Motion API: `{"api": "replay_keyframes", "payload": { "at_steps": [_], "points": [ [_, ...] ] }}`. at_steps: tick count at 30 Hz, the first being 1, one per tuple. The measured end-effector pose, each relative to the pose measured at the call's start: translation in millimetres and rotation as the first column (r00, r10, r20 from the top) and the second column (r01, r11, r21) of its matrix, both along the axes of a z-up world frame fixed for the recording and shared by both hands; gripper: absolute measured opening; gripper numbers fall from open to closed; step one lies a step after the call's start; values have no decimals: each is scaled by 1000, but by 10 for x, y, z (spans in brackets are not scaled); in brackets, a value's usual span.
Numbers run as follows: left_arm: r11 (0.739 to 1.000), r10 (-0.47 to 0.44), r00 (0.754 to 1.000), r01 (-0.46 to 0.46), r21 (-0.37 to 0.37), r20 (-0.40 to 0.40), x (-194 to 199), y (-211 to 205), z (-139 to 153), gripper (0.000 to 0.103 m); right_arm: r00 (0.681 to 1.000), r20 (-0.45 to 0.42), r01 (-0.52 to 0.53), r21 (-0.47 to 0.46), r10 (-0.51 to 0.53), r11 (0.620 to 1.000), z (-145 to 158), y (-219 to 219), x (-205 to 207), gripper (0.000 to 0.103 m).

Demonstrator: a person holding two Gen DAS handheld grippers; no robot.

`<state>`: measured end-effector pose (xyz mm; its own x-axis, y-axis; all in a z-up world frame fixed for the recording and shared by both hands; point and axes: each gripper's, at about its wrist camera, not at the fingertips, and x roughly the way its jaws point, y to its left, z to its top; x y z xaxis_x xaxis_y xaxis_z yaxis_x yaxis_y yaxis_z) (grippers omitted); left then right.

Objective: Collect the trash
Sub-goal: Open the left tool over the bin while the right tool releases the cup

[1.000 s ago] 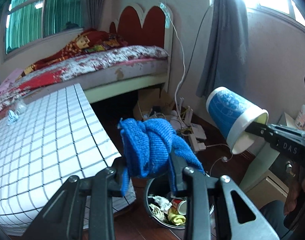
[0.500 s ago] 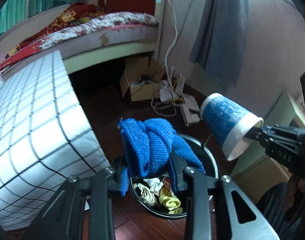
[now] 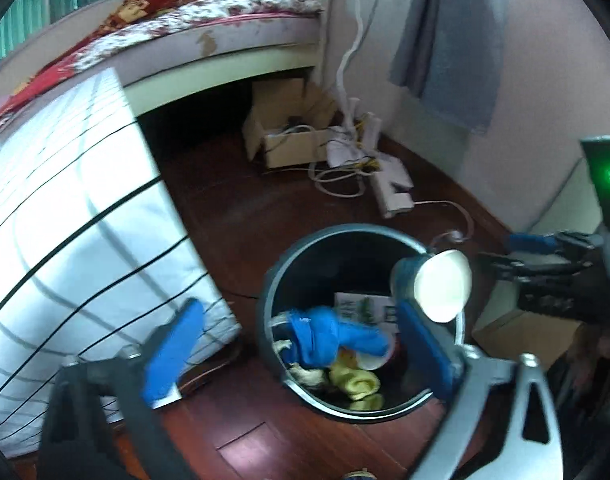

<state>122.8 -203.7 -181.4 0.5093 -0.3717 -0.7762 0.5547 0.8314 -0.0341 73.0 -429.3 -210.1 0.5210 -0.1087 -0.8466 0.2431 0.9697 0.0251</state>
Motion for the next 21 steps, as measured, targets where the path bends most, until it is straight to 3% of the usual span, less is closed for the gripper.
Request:
{"api": "replay_keyframes", "payload": {
  "at_steps": [2, 3, 21],
  "points": [
    [1000, 13, 1000, -13, 10, -7, 4, 47, -28, 100, 1000, 11, 2, -16, -2, 1000, 11, 11, -40, 99],
    [1000, 20, 1000, -20, 16, -6, 7, 57, -39, 100, 1000, 20, 5, -32, -5, 999, 17, 26, -60, 102],
    [997, 79, 996, -79, 5, 52, -43, 152, 103, 102, 997, 76, 5, -64, 0, 998, 205, 164, -96, 102]
  ]
}}
